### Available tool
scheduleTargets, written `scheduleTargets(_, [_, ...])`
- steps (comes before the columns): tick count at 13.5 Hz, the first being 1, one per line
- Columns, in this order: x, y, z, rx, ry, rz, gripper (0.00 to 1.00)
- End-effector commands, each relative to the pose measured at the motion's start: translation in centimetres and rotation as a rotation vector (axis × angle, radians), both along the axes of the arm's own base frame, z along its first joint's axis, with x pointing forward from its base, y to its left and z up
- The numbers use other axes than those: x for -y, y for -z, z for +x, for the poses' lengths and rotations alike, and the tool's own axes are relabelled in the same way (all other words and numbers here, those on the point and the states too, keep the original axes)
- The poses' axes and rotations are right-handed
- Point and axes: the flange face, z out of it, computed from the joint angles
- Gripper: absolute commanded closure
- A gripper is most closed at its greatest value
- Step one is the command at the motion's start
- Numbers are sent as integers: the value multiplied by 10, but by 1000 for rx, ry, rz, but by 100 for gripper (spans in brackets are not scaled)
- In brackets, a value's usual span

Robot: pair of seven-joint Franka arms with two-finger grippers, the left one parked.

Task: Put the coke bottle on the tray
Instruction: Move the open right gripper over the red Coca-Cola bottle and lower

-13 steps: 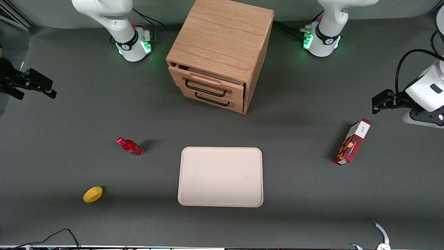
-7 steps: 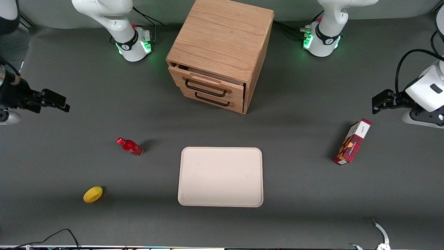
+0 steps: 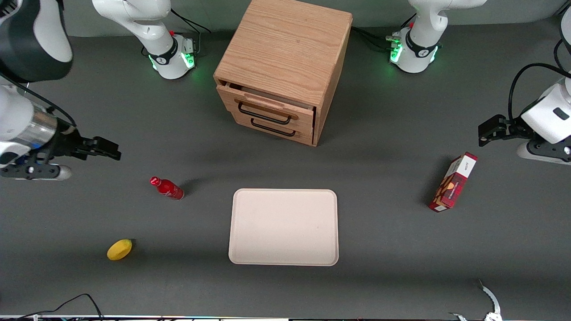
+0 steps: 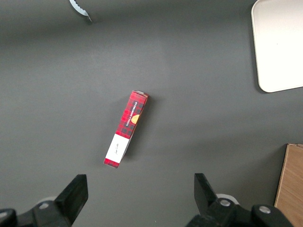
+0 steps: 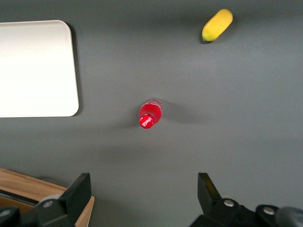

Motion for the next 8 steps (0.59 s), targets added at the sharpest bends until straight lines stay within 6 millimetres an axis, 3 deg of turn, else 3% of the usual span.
scheduleTargets(1, [-10,22,-19,36,24,11,1])
scheduleTargets(8, [-13,79,-29,113,35,7,1])
